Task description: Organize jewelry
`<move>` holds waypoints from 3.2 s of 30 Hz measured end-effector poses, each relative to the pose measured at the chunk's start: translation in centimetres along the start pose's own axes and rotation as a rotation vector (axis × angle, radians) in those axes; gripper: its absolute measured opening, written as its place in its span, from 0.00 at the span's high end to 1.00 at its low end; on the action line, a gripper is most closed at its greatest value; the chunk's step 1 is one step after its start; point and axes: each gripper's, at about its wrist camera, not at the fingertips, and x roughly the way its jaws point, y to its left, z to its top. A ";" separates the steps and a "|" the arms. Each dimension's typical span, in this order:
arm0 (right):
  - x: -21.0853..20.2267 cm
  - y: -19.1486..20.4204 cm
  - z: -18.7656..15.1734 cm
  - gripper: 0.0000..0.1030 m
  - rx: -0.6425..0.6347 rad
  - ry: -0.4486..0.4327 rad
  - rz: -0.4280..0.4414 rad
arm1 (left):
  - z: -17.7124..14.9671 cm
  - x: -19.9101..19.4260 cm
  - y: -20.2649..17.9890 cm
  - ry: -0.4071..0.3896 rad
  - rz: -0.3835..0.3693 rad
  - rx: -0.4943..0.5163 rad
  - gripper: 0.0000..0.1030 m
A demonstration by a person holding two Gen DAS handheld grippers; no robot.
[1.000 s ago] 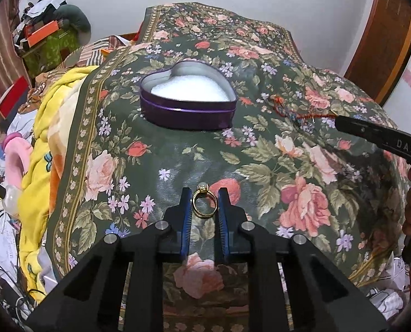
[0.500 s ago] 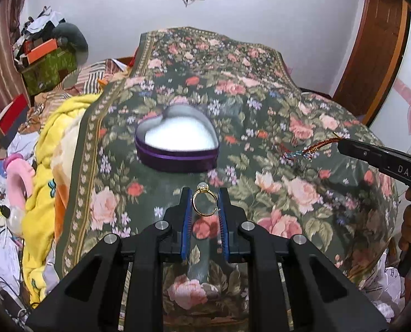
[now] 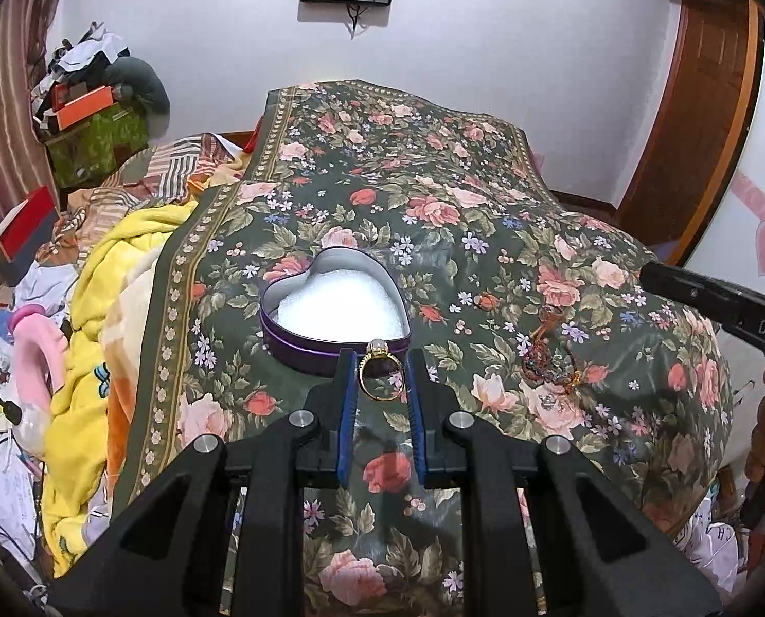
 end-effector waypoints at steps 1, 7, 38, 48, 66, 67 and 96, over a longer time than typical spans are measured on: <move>0.3 -0.2 -0.2 0.92 0.005 0.012 -0.007 | 0.0 0.1 0.0 0.003 0.000 -0.001 0.83; 1.7 -1.7 -1.0 0.90 0.020 0.088 -0.047 | -0.3 0.8 0.2 0.018 0.003 -0.001 0.83; 13.9 0.3 1.6 0.82 -0.223 0.289 -0.073 | 4.5 6.4 2.3 -0.015 -0.053 -0.004 0.83; 12.8 1.7 2.2 0.83 -0.233 0.253 -0.042 | 4.6 5.6 2.9 -0.025 -0.037 -0.007 0.83; 10.9 8.2 4.4 0.83 -0.273 0.138 0.146 | 4.7 3.3 5.3 -0.024 -0.011 -0.013 0.83; 11.3 8.5 4.3 0.83 -0.276 0.150 0.158 | 4.6 3.4 5.5 -0.018 -0.013 -0.014 0.83; 9.9 7.5 5.4 0.79 -0.267 0.151 0.176 | 5.8 4.2 5.3 0.037 -0.016 0.018 0.83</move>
